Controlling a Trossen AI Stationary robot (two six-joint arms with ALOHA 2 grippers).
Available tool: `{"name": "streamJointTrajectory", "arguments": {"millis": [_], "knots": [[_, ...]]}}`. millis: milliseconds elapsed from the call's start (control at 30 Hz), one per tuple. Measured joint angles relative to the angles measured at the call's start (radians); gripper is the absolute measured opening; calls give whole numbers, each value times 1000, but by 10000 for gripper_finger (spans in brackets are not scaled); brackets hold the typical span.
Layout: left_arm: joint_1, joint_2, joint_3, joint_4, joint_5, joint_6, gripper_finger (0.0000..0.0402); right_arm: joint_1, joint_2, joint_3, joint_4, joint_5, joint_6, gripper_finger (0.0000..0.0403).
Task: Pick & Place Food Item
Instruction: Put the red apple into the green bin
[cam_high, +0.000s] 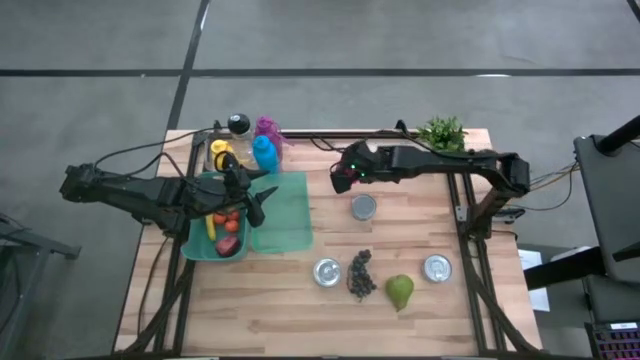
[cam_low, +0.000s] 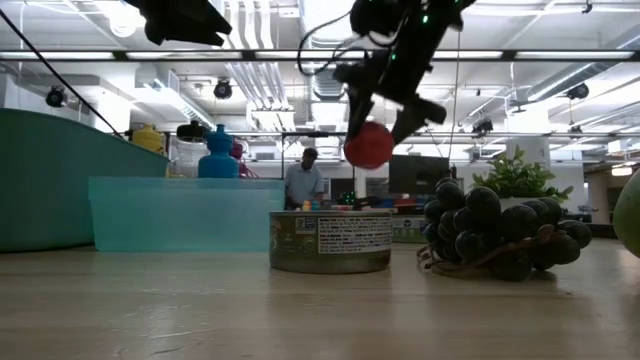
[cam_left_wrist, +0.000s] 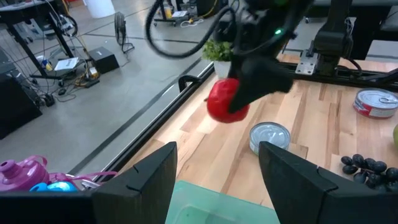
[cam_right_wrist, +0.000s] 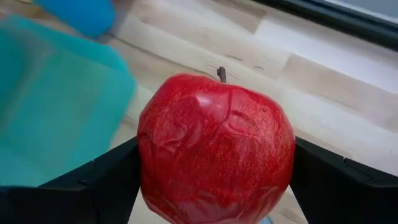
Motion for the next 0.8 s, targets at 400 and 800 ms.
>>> {"name": "streamJointTrajectory", "arguments": {"millis": [400, 800], "knots": [[0, 0, 0, -3, 0, 0, 230, 237, -88, 4, 26, 175, -8, 355], [0, 0, 0, -7, 0, 0, 230, 464, -38, 3, 216, 319, -73, 356]]}}
